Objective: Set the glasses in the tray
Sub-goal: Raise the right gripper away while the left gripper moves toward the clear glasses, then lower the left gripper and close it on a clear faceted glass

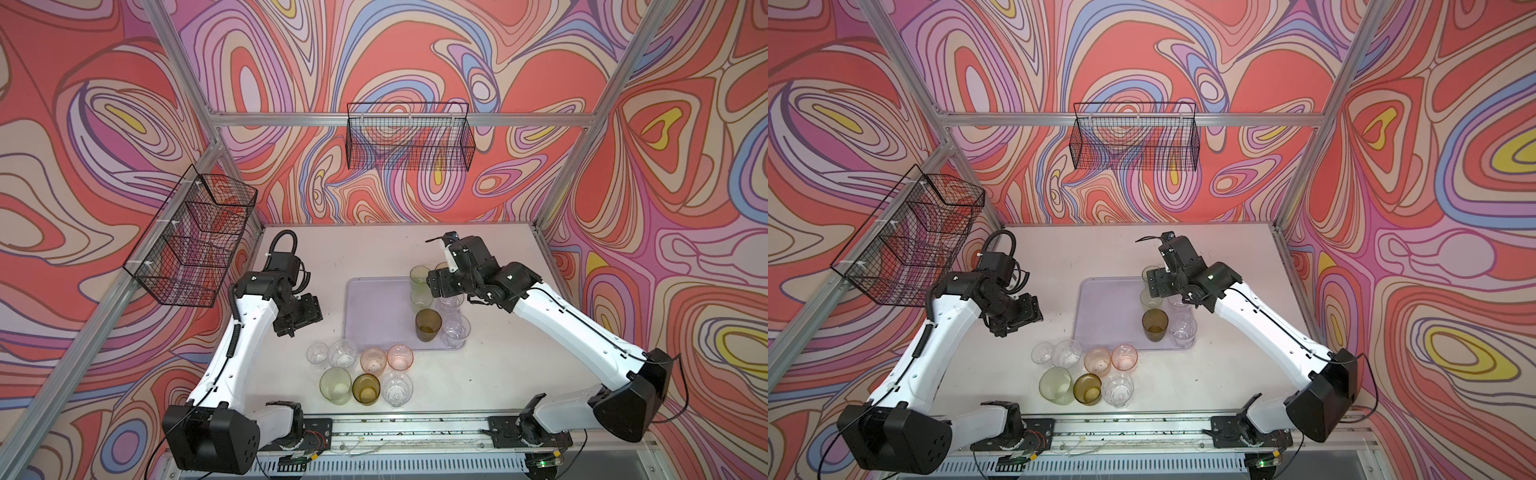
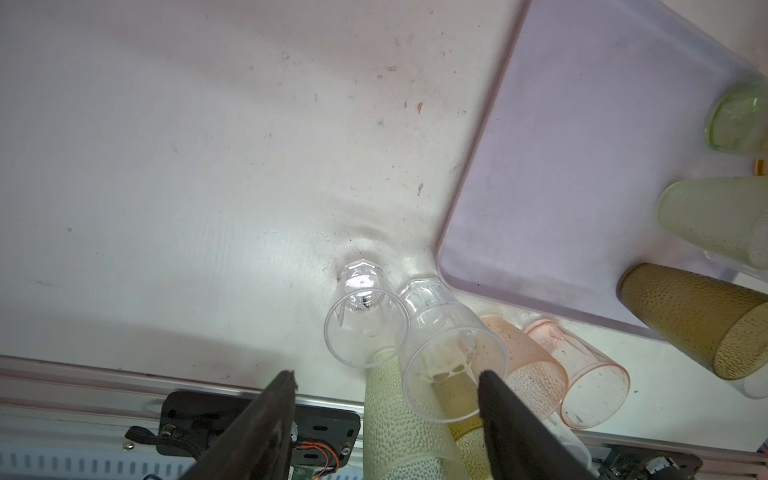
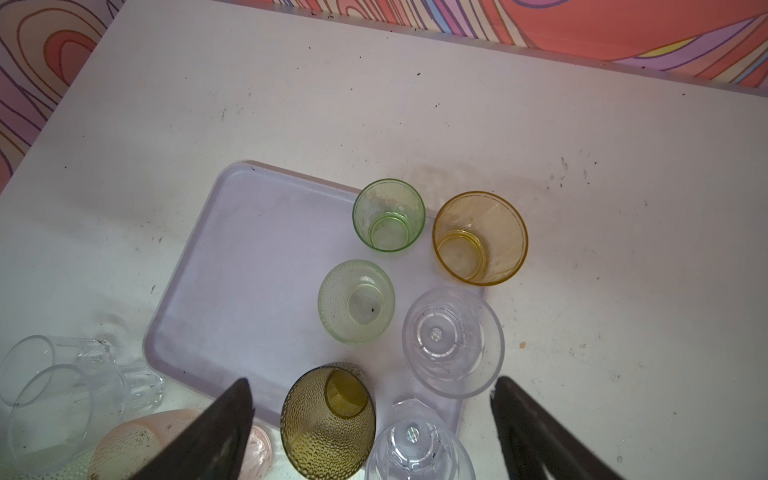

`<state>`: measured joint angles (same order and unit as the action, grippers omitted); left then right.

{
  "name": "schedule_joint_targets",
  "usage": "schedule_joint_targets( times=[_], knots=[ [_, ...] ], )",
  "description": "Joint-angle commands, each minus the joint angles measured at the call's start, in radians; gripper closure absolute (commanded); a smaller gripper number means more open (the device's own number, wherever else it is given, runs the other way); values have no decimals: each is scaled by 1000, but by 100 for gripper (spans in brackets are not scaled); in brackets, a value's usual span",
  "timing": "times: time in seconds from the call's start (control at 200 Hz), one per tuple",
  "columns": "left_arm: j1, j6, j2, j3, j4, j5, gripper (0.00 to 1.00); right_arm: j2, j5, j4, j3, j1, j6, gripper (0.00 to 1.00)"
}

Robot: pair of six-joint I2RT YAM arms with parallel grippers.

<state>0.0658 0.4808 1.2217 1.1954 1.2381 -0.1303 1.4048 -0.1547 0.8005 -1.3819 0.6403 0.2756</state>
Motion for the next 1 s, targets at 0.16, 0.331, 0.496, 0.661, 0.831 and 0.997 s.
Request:
schedule_joint_targets(
  times=[0.16,0.331,0.496,0.661,0.831,0.997],
  knots=[
    [-8,121,-17,-60,79,34,34,-17,8,14,-8,-5,7,9],
    [-8,193,-49,-128,76,71,38,-36,21,13,0,-5,11,9],
    [-8,243,-59,-181,50,72,38,-58,34,-3,25,-5,24,10],
    [-8,284,-52,-210,21,64,40,-63,38,5,34,-5,29,11],
    [-9,303,-27,-249,-9,48,45,-69,39,6,44,-5,34,11],
    [-12,327,-32,-281,-40,58,47,-74,43,5,49,-5,38,11]
  ],
)
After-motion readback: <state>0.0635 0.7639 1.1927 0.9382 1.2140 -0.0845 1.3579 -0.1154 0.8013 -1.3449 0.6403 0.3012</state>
